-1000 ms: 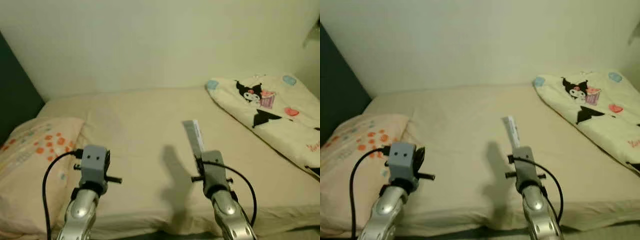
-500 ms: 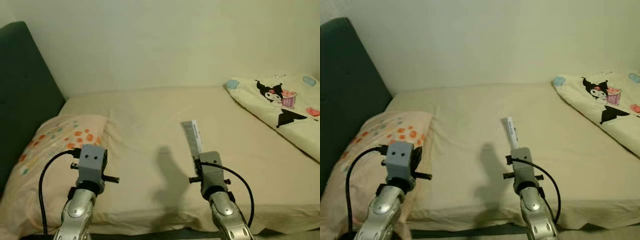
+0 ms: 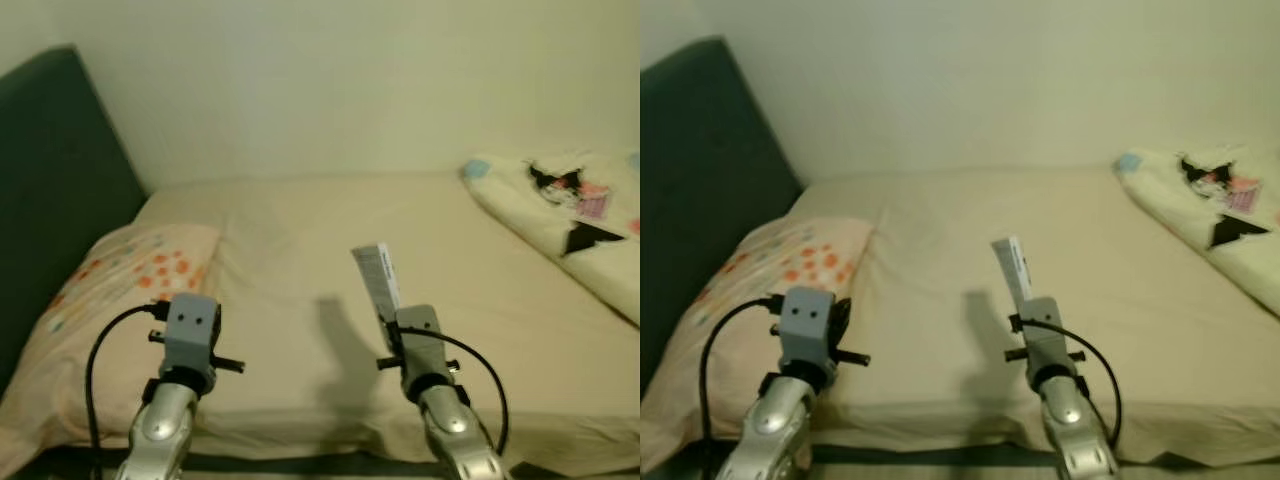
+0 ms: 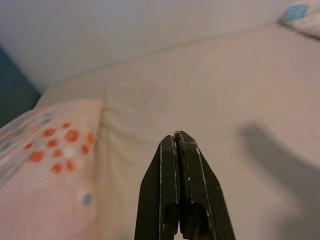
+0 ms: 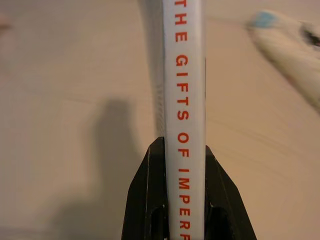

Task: Clean up the room

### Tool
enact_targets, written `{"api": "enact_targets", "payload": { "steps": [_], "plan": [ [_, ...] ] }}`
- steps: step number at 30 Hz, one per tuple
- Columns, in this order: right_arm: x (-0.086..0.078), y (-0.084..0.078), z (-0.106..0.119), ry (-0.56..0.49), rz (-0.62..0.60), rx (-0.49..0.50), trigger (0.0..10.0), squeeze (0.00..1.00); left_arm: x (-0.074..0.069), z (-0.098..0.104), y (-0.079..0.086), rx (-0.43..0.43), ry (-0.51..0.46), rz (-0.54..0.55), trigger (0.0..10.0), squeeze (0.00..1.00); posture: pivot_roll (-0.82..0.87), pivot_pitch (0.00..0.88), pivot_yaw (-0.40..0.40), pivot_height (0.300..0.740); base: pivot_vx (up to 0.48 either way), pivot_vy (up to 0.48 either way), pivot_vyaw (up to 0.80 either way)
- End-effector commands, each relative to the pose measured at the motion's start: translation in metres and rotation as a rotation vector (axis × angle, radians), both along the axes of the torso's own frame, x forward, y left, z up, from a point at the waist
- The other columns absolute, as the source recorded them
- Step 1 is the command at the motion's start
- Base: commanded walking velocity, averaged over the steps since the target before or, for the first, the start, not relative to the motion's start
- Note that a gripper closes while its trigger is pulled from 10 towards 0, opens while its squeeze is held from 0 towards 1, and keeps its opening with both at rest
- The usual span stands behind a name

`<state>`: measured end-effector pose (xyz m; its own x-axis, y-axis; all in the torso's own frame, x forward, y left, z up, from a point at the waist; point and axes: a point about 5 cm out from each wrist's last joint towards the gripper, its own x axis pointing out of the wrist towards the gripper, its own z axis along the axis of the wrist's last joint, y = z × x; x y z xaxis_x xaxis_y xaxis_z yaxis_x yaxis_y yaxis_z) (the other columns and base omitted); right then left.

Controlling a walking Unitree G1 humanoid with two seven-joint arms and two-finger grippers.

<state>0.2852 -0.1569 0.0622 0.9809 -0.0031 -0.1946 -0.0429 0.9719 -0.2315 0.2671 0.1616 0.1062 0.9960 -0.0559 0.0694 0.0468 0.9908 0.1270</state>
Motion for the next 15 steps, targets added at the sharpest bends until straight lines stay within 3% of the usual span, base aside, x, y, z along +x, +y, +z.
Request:
{"api": "enact_targets", "payload": {
  "steps": [1,13,15],
  "plan": [
    [0.0003,0.0094,0.0033,-0.024,0.031,0.012,10.0,0.0,-0.0029,-0.0054,0.0066,0.009,0.032,0.02,10.0,0.0,-0.03,0.117,0.039,0.727,0.0,0.0,0.0],
    [0.0055,0.0107,0.0066,-0.028,0.076,-0.055,10.0,0.0,-0.0011,-0.0078,0.0088,0.023,0.048,0.036,10.0,0.0,-0.03,0.114,0.042,0.727,0.0,0.0,0.0],
    [0.0062,0.0109,0.0066,-0.025,0.086,-0.082,10.0,0.0,-0.0006,-0.0077,0.0085,0.024,0.049,0.036,10.0,0.0,-0.03,0.114,0.042,0.727,0.0,0.0,0.8]
  ]
}}
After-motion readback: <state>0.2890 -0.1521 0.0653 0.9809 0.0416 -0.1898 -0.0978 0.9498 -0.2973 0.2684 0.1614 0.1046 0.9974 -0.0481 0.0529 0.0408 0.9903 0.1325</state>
